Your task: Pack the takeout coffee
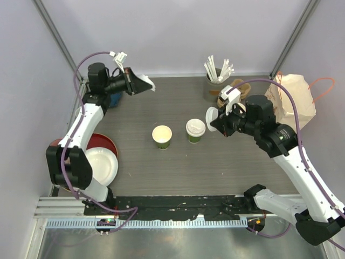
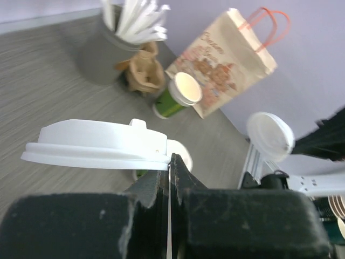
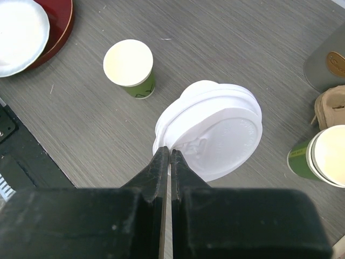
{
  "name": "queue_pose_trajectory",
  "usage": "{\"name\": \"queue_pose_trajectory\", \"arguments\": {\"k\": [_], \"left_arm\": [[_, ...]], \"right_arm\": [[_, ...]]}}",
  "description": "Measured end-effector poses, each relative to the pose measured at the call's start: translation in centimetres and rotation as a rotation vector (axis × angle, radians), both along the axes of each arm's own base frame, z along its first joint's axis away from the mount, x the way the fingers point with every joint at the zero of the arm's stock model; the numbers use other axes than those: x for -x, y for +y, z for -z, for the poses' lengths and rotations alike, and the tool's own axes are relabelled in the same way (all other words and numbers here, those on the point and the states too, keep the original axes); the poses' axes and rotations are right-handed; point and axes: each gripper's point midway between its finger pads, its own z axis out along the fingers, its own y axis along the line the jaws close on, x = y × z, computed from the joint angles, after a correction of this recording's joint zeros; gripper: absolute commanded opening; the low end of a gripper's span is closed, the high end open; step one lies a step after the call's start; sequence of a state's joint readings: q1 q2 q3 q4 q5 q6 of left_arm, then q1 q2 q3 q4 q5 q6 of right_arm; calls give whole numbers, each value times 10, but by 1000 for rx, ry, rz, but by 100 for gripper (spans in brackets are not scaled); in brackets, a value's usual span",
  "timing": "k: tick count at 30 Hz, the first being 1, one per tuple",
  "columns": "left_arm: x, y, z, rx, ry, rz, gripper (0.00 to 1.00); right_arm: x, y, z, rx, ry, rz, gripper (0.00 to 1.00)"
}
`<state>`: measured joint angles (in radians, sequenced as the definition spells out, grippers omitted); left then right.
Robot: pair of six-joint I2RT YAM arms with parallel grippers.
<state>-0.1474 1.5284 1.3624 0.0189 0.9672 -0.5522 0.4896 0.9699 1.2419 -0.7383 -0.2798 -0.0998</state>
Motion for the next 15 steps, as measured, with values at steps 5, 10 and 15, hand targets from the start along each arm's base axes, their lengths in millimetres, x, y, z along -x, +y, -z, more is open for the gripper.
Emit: {"name": "queue_pose_trajectory", "arguments": {"k": [5,10,15], "left_arm": [[-42,30,53,-18,101,-84,0],[-68,38,134,-35,270,-103,0],[-81,37,190,-23,376,-110,0]], "right_arm": [[-3,1,8,17,18,-4,1],[-3,1,13,29,27,-7,1],[-2,0,15,36,31,-11,1]]}}
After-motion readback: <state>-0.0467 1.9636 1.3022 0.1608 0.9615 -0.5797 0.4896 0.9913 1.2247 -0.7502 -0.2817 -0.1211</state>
